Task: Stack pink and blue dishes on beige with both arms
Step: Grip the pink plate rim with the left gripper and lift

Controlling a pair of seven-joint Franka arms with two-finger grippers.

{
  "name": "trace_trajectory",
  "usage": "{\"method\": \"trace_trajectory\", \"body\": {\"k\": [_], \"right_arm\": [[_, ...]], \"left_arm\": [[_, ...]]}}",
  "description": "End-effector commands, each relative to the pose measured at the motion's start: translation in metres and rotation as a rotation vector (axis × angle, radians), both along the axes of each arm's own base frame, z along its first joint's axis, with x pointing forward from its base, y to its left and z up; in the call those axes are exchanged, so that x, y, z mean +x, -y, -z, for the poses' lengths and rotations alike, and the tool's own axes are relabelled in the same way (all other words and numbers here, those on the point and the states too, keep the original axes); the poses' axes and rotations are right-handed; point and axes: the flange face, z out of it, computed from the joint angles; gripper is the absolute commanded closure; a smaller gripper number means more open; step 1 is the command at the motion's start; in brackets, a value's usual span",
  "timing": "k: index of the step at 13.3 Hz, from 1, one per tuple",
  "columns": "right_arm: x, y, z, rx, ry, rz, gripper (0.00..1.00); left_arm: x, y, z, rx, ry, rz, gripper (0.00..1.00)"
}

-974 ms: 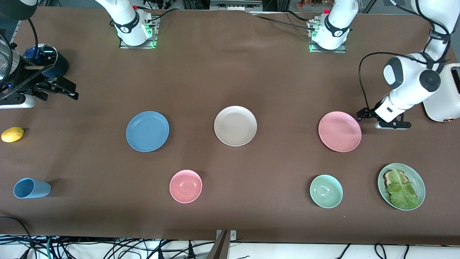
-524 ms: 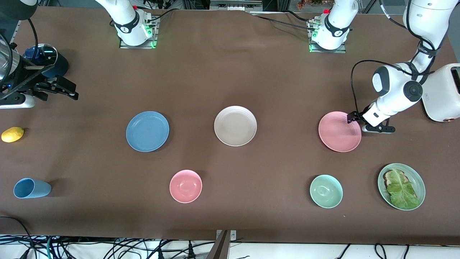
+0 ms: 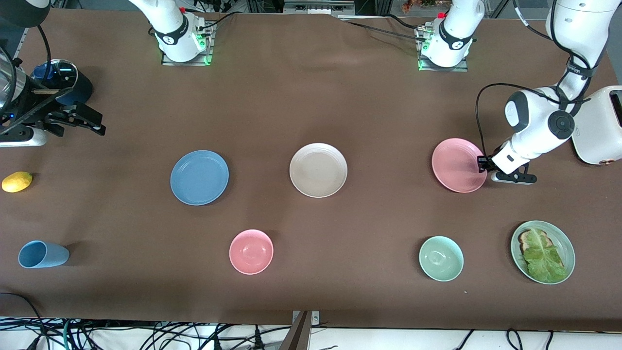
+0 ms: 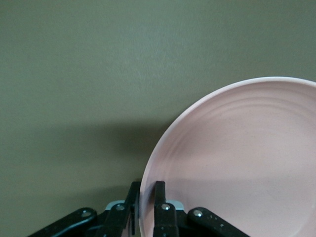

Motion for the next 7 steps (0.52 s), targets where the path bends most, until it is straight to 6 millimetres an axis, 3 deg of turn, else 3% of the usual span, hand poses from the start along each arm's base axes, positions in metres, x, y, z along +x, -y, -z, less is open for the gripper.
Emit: {"method": "trace_trajectory", "body": {"k": [1, 3, 7], "right_arm": [[0.002, 0.001, -0.005, 0.000, 0.010, 0.002, 0.00], [0.005, 0.004, 0.002, -0.002, -0.002, 0.003, 0.00], [0.006, 0.009, 0.001, -0.008, 0.000, 0.020, 0.00]], "left_arm": [[0.010, 0.002, 0.001, 0.005, -0.001, 0.023, 1.00], [0.024, 0.020, -0.011, -0.013, -0.016, 0.018, 1.00], [0.045, 0.078, -0.044, -0.039, -0.049, -0.092, 1.00]]}}
